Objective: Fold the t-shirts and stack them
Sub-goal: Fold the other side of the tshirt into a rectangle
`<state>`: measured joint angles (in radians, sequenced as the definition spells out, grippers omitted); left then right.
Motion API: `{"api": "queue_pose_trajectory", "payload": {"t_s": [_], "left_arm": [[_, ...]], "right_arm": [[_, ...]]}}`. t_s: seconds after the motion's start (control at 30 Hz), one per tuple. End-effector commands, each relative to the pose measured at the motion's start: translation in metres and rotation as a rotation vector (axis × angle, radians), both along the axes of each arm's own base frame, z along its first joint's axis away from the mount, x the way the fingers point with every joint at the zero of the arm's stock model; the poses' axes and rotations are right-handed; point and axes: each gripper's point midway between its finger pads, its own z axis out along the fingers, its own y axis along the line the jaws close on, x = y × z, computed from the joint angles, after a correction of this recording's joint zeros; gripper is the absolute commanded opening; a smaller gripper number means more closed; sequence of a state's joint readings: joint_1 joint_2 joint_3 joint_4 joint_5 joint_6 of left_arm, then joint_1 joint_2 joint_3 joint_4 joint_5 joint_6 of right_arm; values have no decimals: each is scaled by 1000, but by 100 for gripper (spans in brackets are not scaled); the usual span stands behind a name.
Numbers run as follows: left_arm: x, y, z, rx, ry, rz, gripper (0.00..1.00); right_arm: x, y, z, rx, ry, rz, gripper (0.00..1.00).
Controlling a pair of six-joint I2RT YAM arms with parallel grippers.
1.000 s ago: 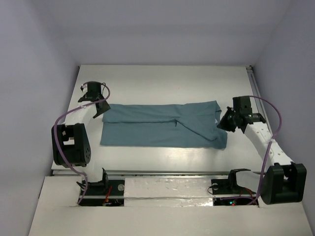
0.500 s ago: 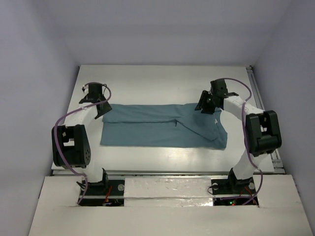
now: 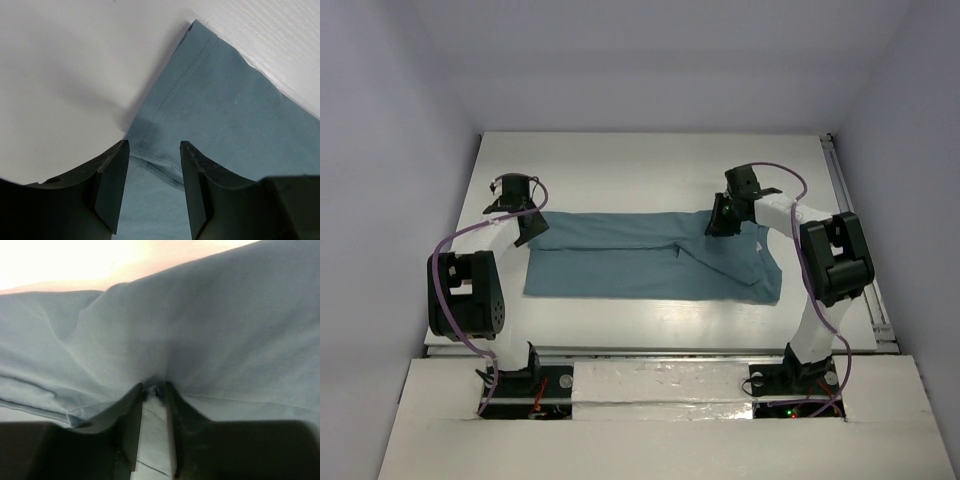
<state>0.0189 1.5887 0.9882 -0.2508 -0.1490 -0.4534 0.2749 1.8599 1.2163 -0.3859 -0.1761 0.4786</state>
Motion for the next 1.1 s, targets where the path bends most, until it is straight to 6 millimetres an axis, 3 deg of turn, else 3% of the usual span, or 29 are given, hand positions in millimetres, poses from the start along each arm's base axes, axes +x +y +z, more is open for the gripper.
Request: {"api": "queue_pose_trajectory", "payload": {"t_s": [0.0,0.07,0.2,0.27,0.5,0.63,0.8,0.83,0.9,0.93,0.97,1.07], "left_arm": [[0,-2,2,-4,-16,-7,42],[2,-2,4,-4,-22,-10,41],[6,-4,10,-11,-35,-15,40],[9,-4,12,-14,-43,-16,40],[12,-9,16,-24,-55,-30,38],[13,-11,17,-32,-60,-34,37],[15,-12,20,-38,-67,-36,37],[15,-13,21,-39,-68,-37,37],[16,-13,24,-40,-75,-36,36],[16,-12,25,-38,-79,-36,36],[17,-13,27,-40,-82,-36,36],[18,-12,31,-38,-90,-36,37]], "right_arm": [[12,-4,21,-29,-62,-15,24],[9,-6,22,-39,-57,-20,10],[-9,-2,32,-70,-46,-1,0],[-18,-1,37,-80,-41,11,0],[-83,16,41,-76,66,74,0],[-118,36,42,-41,116,115,0],[-147,66,49,16,168,150,0],[-152,72,49,27,181,159,2],[-162,85,51,51,198,178,23],[-162,86,52,58,200,181,44],[-161,86,54,55,197,180,51],[-154,85,69,40,155,193,58]]}}
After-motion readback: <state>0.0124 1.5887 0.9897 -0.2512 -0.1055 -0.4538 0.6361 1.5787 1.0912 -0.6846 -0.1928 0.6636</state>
